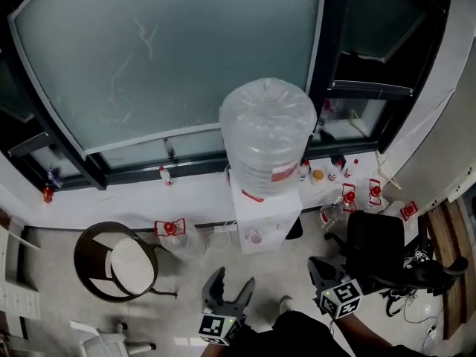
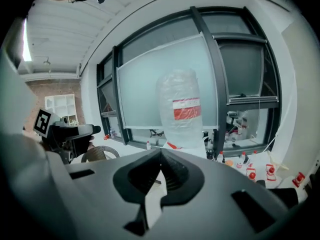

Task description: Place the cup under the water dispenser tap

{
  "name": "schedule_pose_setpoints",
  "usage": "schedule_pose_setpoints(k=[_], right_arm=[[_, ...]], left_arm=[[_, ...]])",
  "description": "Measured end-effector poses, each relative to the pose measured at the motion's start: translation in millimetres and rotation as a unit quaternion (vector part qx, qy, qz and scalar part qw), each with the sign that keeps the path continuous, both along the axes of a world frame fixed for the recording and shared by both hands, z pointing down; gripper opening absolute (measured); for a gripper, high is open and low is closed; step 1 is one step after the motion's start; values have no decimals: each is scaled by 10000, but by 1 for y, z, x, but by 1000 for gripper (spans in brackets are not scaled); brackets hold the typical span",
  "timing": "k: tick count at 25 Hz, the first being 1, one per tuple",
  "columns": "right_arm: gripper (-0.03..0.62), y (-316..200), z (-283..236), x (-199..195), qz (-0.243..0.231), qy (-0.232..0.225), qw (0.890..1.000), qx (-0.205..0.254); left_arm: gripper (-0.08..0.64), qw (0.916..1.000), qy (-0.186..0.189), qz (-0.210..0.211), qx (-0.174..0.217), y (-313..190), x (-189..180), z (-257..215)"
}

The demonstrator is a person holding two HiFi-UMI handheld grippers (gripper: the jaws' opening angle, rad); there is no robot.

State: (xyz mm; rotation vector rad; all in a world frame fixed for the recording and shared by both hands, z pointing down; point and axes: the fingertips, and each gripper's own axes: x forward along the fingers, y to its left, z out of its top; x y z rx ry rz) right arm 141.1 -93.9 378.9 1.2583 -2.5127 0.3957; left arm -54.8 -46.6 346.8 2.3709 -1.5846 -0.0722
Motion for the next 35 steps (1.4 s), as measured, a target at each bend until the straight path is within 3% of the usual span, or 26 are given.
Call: schedule_pose_setpoints(k=[3, 7, 9, 13, 21, 35], right_arm=[[-2, -11, -6, 15, 67, -6, 9999, 144], [-2, -18, -5, 38, 114, -117, 9997, 175], [-2, -22, -5, 47, 81, -228, 9996, 152], [-2, -33, -10, 63, -175, -134, 9992, 346], [-2, -51, -15, 113, -181, -139, 9981, 576], [-2, -53, -2, 163, -164, -227, 9980, 564]], left_arm=[[309, 9996, 125, -265, -36, 1, 1, -2], [98, 9962, 596, -624, -102, 4, 6, 4], [90, 9955, 737, -585, -137, 1, 18, -2], [43, 9964, 142, -823, -134, -10, 33, 14], [25, 9936, 242, -1076, 242, -37, 72, -4], [25, 9935, -17, -1142, 16, -32, 118, 12]])
